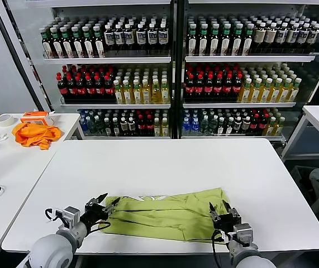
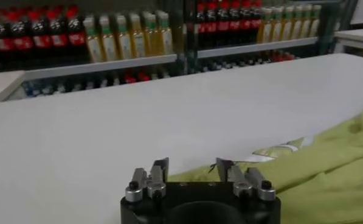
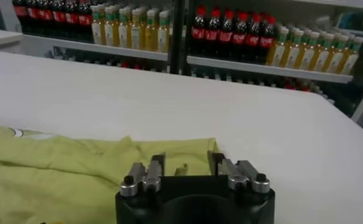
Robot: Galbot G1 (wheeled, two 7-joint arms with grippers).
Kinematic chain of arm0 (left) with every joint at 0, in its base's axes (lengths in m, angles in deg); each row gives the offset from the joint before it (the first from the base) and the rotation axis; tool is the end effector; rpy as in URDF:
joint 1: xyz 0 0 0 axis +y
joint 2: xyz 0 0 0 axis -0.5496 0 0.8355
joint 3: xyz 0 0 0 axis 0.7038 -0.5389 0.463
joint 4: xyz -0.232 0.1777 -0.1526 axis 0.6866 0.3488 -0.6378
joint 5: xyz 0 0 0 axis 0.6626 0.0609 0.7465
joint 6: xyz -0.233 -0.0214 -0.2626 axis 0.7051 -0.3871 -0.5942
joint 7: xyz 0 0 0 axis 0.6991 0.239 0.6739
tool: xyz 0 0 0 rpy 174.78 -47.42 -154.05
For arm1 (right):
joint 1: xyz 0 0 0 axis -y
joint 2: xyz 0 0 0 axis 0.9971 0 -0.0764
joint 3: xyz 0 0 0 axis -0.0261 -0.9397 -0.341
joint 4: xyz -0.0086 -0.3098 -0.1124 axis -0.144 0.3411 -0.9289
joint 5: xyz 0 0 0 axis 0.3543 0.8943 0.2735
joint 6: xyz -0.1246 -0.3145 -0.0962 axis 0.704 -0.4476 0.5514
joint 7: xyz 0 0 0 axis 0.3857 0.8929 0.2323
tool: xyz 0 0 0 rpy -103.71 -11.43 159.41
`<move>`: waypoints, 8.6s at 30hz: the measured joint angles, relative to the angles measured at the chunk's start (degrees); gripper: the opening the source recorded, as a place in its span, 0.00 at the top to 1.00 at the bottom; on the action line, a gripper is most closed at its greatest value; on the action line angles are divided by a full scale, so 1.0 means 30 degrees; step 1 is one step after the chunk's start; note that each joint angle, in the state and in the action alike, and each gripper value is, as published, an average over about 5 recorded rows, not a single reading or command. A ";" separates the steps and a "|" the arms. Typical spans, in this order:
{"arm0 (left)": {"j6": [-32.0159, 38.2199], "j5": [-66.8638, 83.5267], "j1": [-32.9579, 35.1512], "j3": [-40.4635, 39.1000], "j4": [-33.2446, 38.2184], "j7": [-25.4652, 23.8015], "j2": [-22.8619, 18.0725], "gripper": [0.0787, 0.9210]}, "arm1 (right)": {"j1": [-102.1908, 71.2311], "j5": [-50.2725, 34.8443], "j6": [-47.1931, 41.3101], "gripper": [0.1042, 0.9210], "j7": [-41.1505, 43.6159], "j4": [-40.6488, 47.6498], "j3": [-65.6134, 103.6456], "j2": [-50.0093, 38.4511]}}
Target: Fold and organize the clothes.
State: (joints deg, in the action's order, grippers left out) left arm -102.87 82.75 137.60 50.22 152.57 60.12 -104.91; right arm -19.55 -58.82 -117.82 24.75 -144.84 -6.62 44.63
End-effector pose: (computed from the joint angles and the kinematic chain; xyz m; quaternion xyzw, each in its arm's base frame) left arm 0.2526 0.0642 -0.2665 -0.1374 -0.9572 -0.0430 0.2512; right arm 0.2020 -0.0055 -0.2394 0.0349 -0.9748 0.0725 0.2078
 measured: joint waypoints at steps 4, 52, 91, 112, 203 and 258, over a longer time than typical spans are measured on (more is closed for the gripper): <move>0.0146 0.0140 0.0232 -0.0521 0.0032 0.1511 -0.0350 0.24 | -0.0220 0.0185 0.0043 0.20 0.0034 -0.0298 0.0292 -0.0009; -0.2570 -0.6154 0.3232 0.7813 0.0454 0.0019 0.0484 0.98 | 0.0449 0.1140 0.0526 0.12 0.0185 -0.0179 0.0638 0.0100; -0.2214 -0.0145 -0.1952 -0.1335 0.0699 -0.2127 -0.4003 0.93 | 0.0023 0.1564 0.0519 0.12 0.0388 -0.0367 0.1380 0.0714; 0.0198 -0.0476 -0.1177 0.0607 0.0581 -0.1560 -0.2712 0.22 | 0.0480 0.1619 0.0601 0.12 0.0628 -0.0062 0.1055 0.0624; -0.2207 -0.0882 -0.0325 0.0587 0.3108 -0.1086 -0.2421 0.96 | -0.0068 0.1768 0.0889 0.12 0.0387 -0.0198 0.1482 0.0645; 0.2188 -0.8238 0.1458 0.3318 0.2473 -0.3066 -0.2932 0.12 | 0.8795 -0.7575 -0.0817 0.20 0.1032 0.6134 -0.8450 0.2071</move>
State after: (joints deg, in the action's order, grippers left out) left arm -96.30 58.04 141.98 60.17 159.99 50.93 -113.70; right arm 6.83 -81.55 -120.27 27.85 -126.44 -31.97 50.84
